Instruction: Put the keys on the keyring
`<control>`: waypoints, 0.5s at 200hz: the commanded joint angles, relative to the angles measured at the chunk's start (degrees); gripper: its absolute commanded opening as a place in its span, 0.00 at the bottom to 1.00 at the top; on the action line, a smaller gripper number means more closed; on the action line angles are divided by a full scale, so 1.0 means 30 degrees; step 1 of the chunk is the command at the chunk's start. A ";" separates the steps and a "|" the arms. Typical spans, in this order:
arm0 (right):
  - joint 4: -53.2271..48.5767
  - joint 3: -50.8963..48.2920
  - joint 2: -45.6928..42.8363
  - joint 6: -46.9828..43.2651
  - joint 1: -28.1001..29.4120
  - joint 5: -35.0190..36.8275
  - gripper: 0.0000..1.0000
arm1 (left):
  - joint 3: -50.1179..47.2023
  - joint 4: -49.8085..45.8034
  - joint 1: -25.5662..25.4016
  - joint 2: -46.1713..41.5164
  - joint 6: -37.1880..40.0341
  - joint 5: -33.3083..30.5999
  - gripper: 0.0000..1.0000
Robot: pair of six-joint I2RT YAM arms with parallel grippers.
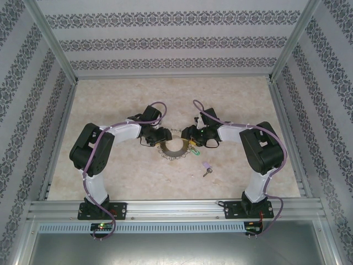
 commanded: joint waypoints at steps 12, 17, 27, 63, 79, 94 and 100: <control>0.0203 -0.0527 0.0173 -0.0091 -0.0115 -0.0231 0.51 | -0.0307 0.1345 -0.0190 -0.0250 -0.0291 0.1387 0.48; 0.0204 -0.0553 0.0174 -0.0049 -0.0105 -0.0171 0.51 | -0.0300 0.1305 -0.0214 -0.0332 -0.0289 0.1385 0.48; 0.0244 -0.0576 0.0206 -0.0013 -0.0114 -0.0165 0.51 | -0.0304 0.1293 -0.0196 -0.0452 -0.0266 0.1329 0.47; 0.0898 -0.0661 0.0206 0.0167 -0.0311 -0.0881 0.40 | -0.0480 0.1113 -0.0204 -0.0816 -0.0305 0.1184 0.44; 0.1064 -0.0621 -0.0010 0.0165 -0.0408 -0.1277 0.40 | -0.0330 0.0537 -0.0202 -0.0797 -0.0064 0.0720 0.44; 0.1038 -0.0567 -0.0385 0.0073 -0.0493 -0.1387 0.36 | -0.0314 0.0349 -0.0183 -0.0762 0.0021 0.0444 0.44; 0.1090 -0.0575 -0.0528 0.0075 -0.0560 -0.1453 0.34 | -0.0258 0.0254 -0.0211 -0.0717 0.0075 0.0343 0.45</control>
